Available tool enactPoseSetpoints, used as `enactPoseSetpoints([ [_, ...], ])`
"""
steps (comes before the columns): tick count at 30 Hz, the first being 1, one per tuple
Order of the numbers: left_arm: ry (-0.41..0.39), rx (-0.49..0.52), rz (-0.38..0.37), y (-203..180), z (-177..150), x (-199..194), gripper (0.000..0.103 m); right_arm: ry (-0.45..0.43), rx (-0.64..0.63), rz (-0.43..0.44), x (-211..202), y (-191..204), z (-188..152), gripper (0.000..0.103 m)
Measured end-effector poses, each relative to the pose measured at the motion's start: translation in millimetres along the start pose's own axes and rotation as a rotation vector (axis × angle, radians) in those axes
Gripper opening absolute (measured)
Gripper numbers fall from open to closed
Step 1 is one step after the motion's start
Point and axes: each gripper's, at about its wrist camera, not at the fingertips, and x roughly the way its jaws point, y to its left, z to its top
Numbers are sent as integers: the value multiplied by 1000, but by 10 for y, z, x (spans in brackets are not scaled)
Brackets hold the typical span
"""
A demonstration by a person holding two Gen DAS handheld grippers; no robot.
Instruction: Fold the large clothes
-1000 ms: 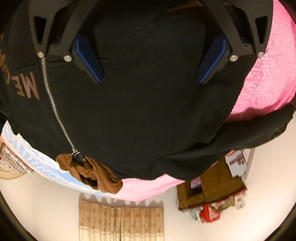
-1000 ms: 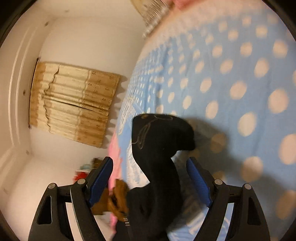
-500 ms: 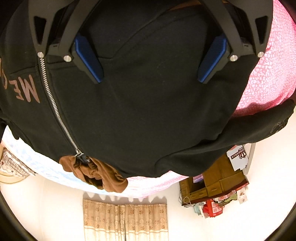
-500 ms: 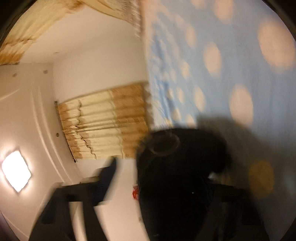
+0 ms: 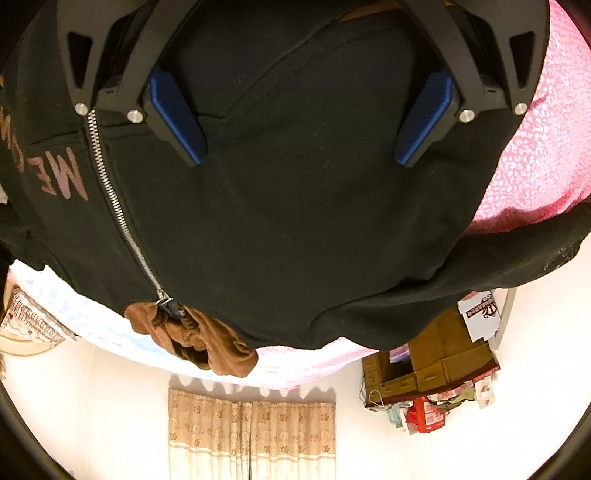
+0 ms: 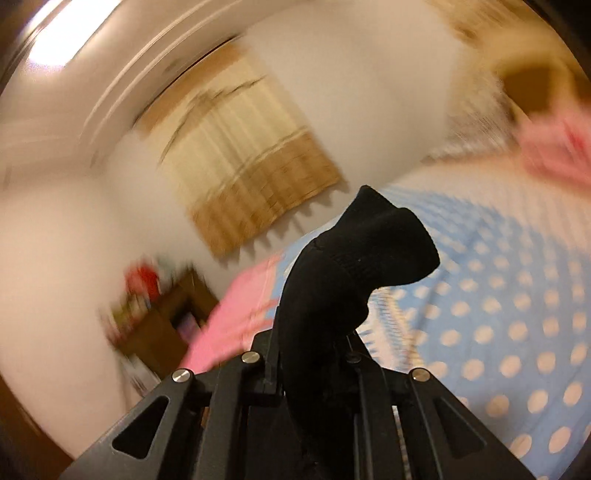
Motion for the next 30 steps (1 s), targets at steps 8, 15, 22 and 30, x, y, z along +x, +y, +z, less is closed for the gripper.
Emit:
enactPoseSetpoints([
  [8,-39,-21,-65,293,32,-371,103,194,-350,105,731,2124,-1213,11],
  [15,3,-136,-17,866,-49,-186,103,489,-508,197,1603,2845,-2687,13],
  [22,38,-156,-36,812,-85,36,103,692,-299,466,1717,2642,-2901,66],
  [30,27,-157,-34,866,-104,59,103,582,-119,478,1191,2310,-2586,48],
])
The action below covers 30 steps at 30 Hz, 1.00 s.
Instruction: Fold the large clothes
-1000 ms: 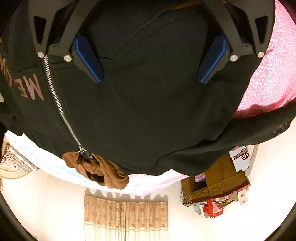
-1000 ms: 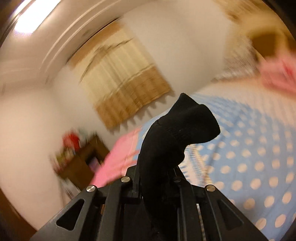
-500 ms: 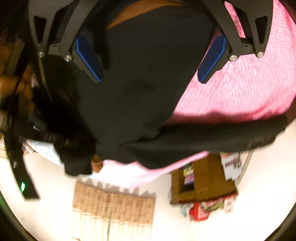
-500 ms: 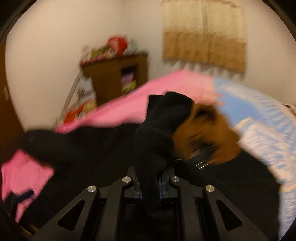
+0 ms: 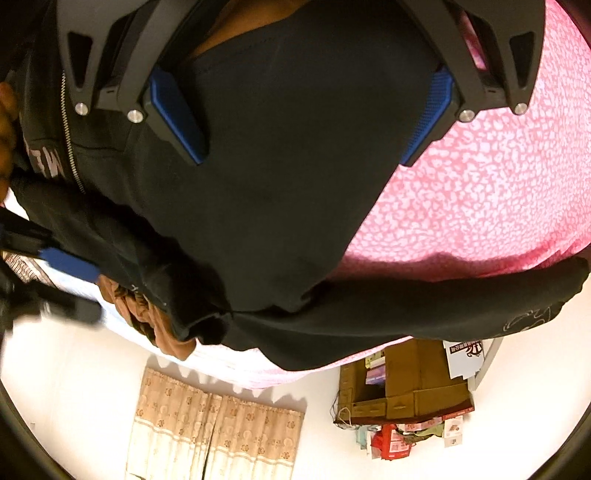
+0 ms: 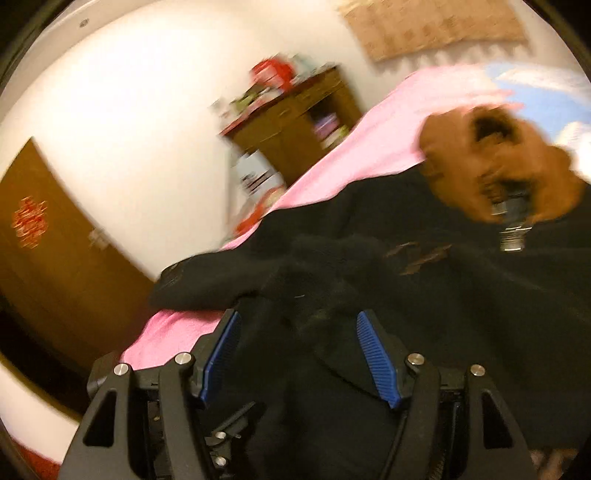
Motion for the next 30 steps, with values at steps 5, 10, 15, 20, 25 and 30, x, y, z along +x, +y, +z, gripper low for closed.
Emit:
enactPoseSetpoints([
  [5,-3,5,8,7,-44,-19,103,-95,-36,-335,-607,-311,-122,39],
  [10,-7,9,22,-19,-65,-13,103,-68,-37,-650,-1151,-980,-345,39],
  [15,-7,11,34,-55,-86,-11,103,-115,320,-678,-1787,-2049,-594,44],
  [20,12,13,51,-92,-78,-5,103,-118,247,-888,-1865,-1915,-478,44],
  [25,39,-10,26,-102,20,-155,103,-287,249,-955,-2229,-1484,-306,44],
  [30,-29,39,-6,-458,389,-329,103,-242,86,-758,-1702,-1213,278,29],
])
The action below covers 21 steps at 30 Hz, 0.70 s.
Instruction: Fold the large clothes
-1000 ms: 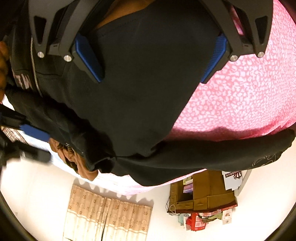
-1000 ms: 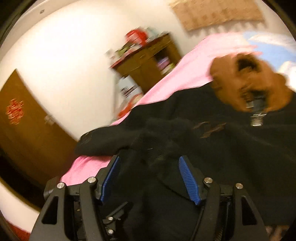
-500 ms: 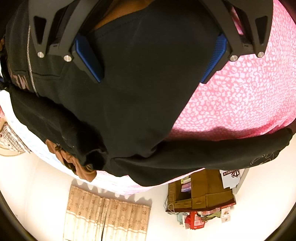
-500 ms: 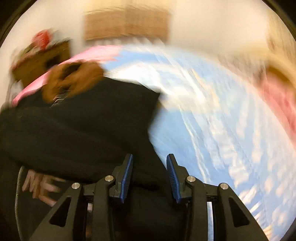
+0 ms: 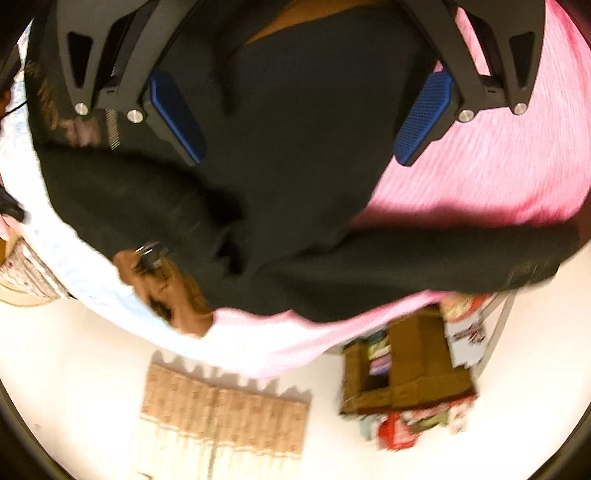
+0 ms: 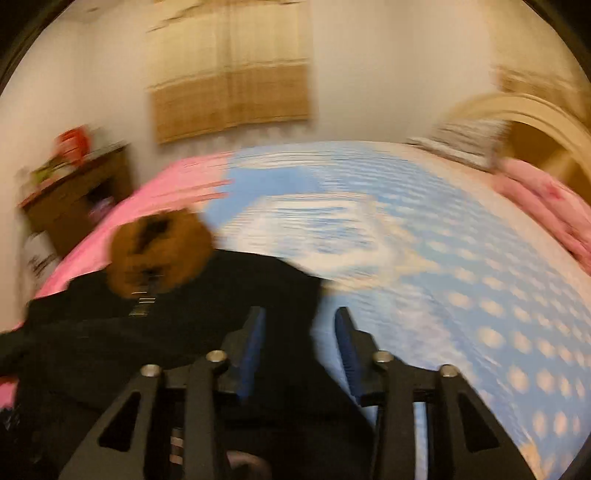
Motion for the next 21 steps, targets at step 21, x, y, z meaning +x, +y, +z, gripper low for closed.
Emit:
enactPoseSetpoints([
  [21,36,20,174,-268,60,697,103,161,272,-94,1110,-870,-171,23],
])
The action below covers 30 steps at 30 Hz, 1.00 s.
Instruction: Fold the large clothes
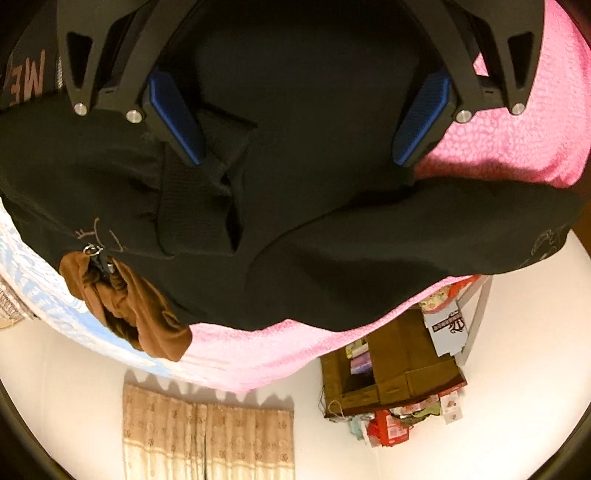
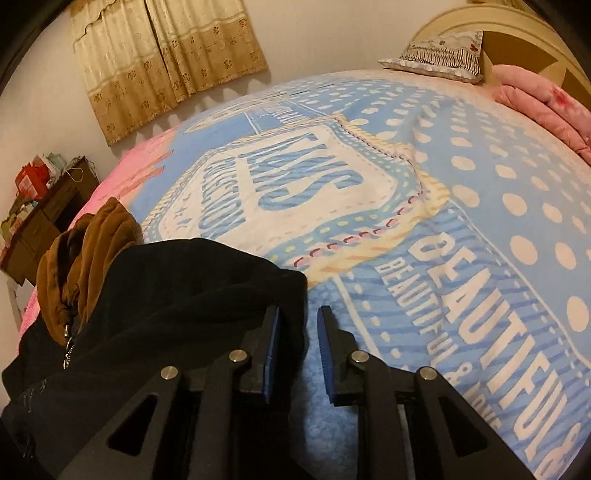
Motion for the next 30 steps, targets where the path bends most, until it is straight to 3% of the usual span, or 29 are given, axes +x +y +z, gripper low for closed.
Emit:
enactPoseSetpoints([
  [2,39,-24,-28,43,52,89,103,2,-16,-14,21,22,41,23],
  [4,53,-37,-46,62,56,120,103,-82,-86,-84,-272,181,-9,23],
  [5,49,-37,-46,60,55,113,103,-122,-116,-61,-417,271,-47,23],
  [6,44,-29,-35,39,50,101,103,-131,-163,16,-600,426,-131,23],
  [9,39,-19,-21,7,51,100,103,-96,-286,117,-829,804,-389,23],
  [12,51,-43,-63,72,62,94,103,-41,-385,184,-788,1086,-652,23],
  [15,62,-25,-104,219,96,-89,103,60,-423,151,-439,1140,-879,24],
  [16,43,-29,-94,286,111,-160,103,40,-402,174,-473,1107,-851,24],
  [19,-48,-83,-50,706,185,-467,103,51,-378,196,-457,1056,-838,25],
  [22,-107,-216,16,1362,282,-625,103,48,-385,191,-453,1064,-833,25],
  [23,-123,-282,71,1668,323,-636,103,44,-390,185,-454,1073,-839,25],
  [26,-113,-434,174,2320,349,-546,103,39,-401,173,-453,1091,-863,26],
  [30,-64,-625,243,3088,285,-291,102,39,-399,177,-450,1092,-859,26],
])
